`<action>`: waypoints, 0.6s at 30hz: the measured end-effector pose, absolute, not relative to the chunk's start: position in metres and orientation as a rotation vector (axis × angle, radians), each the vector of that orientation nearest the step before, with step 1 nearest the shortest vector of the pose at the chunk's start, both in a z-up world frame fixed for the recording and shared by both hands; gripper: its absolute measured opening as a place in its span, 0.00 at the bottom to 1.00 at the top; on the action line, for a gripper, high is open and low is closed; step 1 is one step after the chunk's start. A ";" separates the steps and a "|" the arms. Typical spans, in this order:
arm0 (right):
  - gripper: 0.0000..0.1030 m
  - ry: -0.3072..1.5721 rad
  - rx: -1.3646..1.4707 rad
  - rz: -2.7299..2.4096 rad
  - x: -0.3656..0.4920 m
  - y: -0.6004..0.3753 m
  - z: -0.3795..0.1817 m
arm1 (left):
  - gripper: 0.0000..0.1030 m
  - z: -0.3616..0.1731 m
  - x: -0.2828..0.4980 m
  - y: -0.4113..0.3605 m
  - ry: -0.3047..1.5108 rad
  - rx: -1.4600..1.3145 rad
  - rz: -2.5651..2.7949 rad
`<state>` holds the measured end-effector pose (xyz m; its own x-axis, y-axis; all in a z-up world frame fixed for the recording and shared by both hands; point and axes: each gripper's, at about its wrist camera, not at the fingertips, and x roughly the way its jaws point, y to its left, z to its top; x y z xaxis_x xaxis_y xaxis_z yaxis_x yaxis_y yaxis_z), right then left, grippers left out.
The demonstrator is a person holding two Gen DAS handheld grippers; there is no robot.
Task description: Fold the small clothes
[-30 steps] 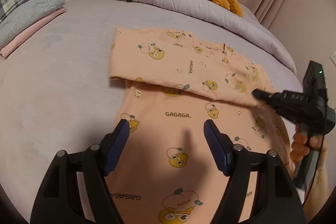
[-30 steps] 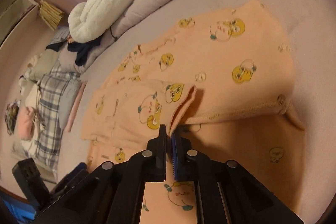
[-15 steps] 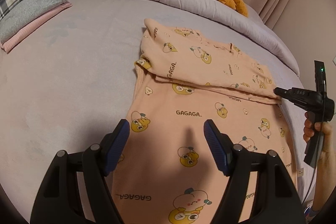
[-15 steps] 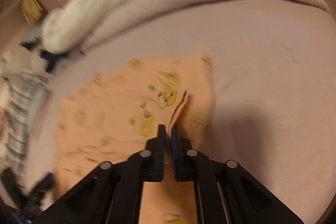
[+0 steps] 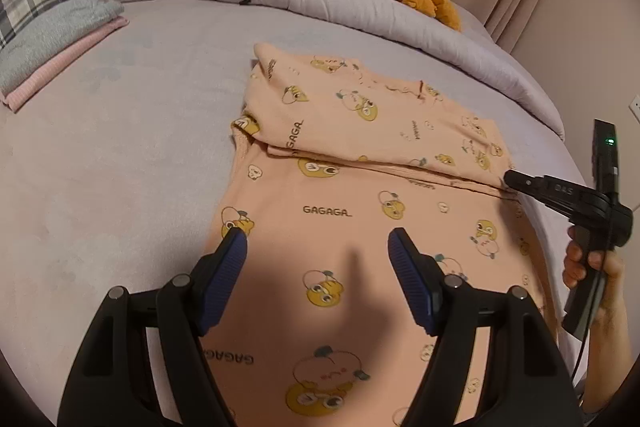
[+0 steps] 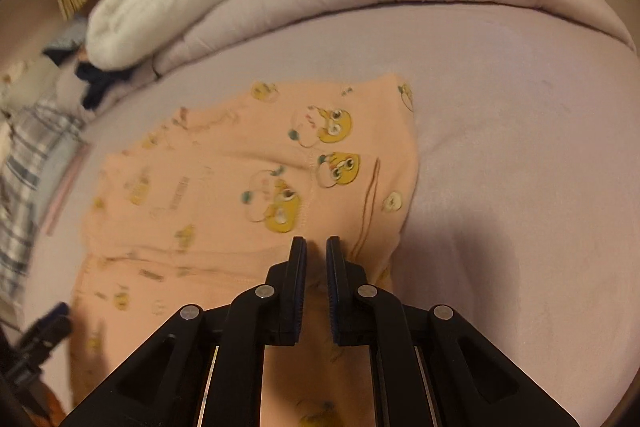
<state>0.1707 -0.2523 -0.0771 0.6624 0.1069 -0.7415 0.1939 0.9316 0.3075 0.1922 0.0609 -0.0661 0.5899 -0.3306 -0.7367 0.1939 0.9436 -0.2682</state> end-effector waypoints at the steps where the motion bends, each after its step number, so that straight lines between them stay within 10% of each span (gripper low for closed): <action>1: 0.07 0.842 0.371 -0.042 0.163 -0.252 -0.073 | 0.71 -0.064 0.190 0.060 0.886 -0.168 -0.310; 18: 0.51 0.738 0.421 0.094 0.065 -0.228 -0.033 | 0.81 -0.028 0.119 0.046 0.822 -0.153 -0.356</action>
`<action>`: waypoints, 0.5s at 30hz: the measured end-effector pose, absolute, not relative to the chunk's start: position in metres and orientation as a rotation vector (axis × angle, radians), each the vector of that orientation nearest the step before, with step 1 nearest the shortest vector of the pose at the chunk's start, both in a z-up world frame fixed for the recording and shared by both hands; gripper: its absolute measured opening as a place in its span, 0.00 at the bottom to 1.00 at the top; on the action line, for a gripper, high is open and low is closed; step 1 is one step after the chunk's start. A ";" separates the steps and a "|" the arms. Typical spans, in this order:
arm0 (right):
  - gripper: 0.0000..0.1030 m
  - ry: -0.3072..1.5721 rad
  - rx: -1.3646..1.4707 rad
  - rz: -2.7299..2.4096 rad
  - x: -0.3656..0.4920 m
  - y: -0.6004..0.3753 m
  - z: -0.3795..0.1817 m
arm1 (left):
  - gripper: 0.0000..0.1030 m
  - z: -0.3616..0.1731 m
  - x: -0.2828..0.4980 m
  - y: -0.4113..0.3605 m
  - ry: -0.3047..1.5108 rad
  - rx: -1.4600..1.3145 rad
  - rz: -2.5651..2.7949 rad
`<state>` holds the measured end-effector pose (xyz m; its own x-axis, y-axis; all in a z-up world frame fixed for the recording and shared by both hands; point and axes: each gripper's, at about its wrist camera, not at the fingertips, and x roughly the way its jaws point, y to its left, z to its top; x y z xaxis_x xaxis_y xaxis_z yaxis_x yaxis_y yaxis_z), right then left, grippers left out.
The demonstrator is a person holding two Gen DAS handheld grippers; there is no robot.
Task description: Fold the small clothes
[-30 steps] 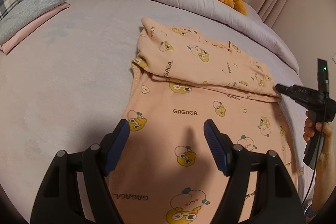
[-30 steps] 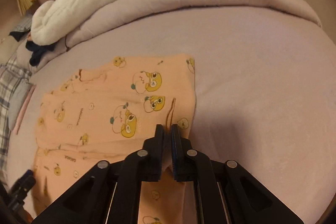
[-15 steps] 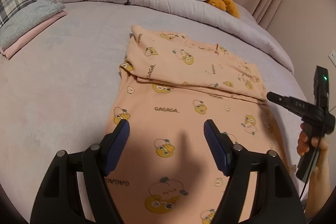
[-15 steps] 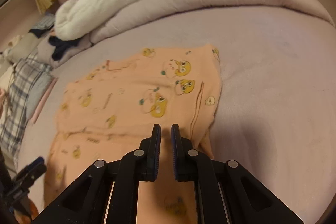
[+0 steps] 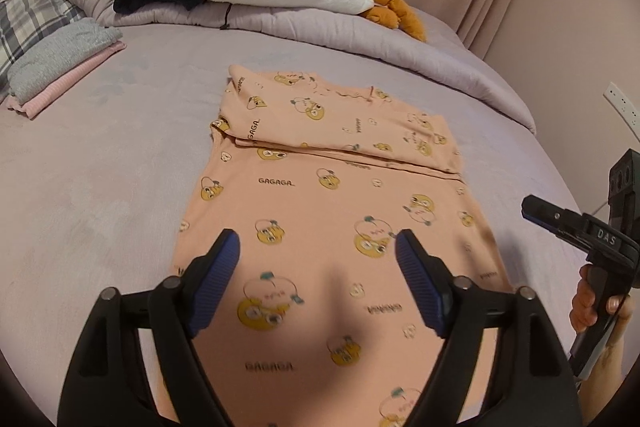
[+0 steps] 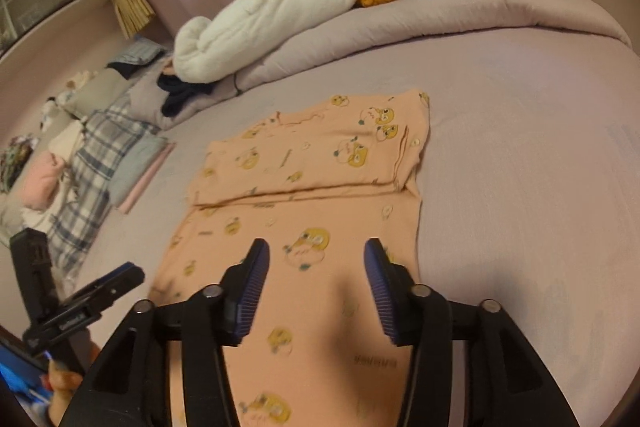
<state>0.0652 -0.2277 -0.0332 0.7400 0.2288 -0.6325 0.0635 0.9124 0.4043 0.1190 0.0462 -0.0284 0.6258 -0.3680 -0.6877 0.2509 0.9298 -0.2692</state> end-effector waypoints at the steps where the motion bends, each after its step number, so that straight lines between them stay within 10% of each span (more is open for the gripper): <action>1: 0.53 0.739 0.425 0.095 0.060 -0.226 -0.033 | 0.83 -0.027 0.115 0.046 0.818 -0.152 -0.353; 15: 0.68 0.837 0.493 0.042 -0.001 -0.231 -0.072 | 0.91 -0.060 0.087 0.079 0.898 -0.138 -0.262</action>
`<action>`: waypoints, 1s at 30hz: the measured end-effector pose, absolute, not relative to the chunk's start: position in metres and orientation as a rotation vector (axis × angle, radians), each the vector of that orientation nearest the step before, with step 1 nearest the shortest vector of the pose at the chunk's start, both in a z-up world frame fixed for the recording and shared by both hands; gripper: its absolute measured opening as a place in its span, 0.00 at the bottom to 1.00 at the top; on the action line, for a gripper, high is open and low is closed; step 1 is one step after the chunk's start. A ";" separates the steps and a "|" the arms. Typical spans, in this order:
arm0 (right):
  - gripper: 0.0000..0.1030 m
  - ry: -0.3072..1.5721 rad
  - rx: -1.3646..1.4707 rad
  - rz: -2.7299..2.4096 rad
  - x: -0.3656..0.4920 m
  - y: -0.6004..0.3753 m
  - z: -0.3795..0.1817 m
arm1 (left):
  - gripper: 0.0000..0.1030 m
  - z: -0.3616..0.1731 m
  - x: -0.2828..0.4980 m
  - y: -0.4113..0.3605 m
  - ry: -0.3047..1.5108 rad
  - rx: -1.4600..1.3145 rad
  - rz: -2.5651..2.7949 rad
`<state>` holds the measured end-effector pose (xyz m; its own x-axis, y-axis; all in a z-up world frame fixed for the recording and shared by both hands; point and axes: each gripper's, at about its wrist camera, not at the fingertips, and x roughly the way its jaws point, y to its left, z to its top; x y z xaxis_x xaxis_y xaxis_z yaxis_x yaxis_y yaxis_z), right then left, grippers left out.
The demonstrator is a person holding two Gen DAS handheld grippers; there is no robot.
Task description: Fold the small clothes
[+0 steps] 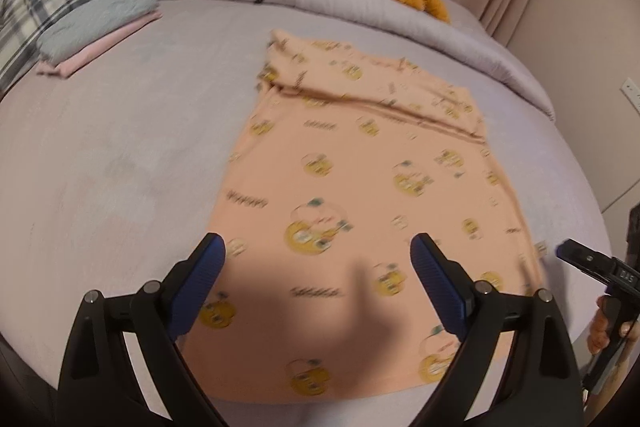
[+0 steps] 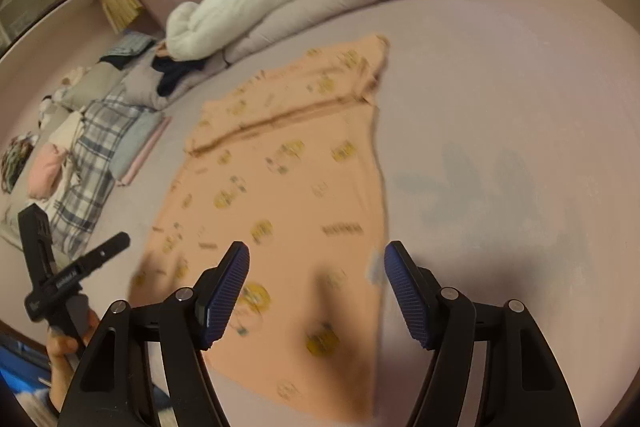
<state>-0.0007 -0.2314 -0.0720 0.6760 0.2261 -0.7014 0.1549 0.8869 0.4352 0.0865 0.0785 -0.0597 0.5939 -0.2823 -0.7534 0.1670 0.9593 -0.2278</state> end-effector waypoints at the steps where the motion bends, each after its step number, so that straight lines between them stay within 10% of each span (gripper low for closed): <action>1: 0.68 0.846 0.500 0.036 -0.003 -0.233 -0.075 | 0.91 -0.063 0.087 0.081 0.905 -0.137 -0.254; 30: 0.68 0.901 0.660 0.160 -0.008 -0.241 -0.112 | 0.91 -0.106 0.097 0.129 1.011 -0.429 -0.581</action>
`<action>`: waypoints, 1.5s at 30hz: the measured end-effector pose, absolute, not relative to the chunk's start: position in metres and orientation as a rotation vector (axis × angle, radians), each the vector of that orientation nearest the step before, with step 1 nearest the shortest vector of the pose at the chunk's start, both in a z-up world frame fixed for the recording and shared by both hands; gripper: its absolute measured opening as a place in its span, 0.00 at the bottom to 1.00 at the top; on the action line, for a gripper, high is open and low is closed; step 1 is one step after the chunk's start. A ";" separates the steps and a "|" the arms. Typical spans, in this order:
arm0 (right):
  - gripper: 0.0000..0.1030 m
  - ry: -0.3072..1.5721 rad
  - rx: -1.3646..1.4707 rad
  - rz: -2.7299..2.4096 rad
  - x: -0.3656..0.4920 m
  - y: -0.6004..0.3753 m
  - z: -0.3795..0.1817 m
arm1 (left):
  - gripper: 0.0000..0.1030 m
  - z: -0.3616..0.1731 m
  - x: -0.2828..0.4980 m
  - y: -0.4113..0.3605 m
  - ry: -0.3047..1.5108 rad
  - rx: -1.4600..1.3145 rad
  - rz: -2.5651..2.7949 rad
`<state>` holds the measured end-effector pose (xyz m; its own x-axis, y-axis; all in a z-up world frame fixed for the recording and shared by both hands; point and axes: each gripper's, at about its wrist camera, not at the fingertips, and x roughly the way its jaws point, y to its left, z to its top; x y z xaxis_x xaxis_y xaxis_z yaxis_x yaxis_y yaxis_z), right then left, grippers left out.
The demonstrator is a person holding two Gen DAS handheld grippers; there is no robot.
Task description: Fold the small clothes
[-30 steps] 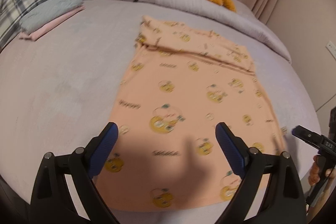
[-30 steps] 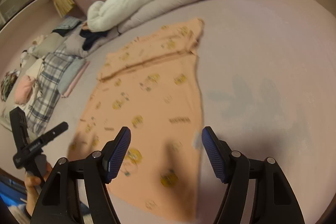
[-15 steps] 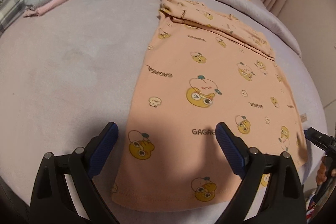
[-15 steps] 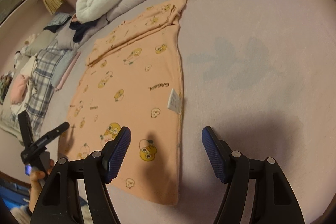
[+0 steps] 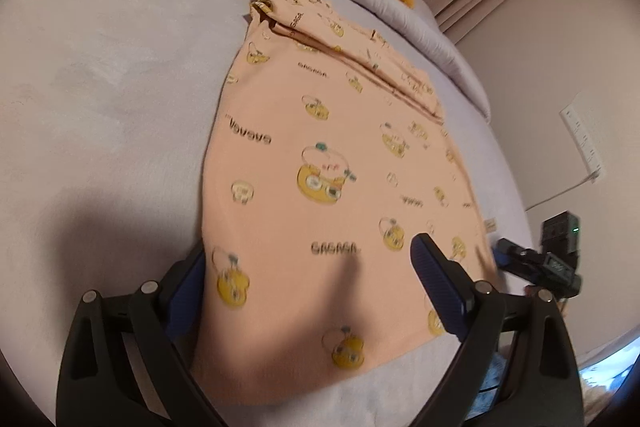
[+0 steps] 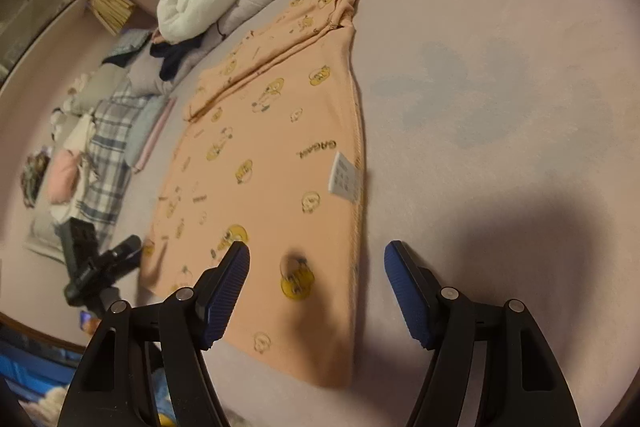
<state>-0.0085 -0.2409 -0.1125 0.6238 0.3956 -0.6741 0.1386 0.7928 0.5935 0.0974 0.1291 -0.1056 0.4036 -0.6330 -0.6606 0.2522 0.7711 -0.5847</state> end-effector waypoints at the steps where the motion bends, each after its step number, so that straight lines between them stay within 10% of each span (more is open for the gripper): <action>1: 0.68 0.894 0.675 0.167 -0.005 -0.242 -0.113 | 0.91 -0.106 0.101 0.129 1.013 -0.448 -0.590; 17: 0.57 0.901 0.730 0.275 -0.004 -0.234 -0.118 | 0.67 -0.107 0.071 0.117 1.048 -0.408 -0.718; 27: 0.44 0.946 0.740 0.284 -0.004 -0.227 -0.121 | 0.12 -0.121 0.084 0.115 1.093 -0.477 -0.658; 37: 0.13 0.946 0.741 0.271 -0.012 -0.238 -0.129 | 0.06 -0.115 0.076 0.135 1.076 -0.521 -0.646; 45: 0.07 0.812 0.828 0.365 -0.004 -0.233 -0.114 | 0.03 -0.083 0.077 0.128 0.948 -0.589 -0.753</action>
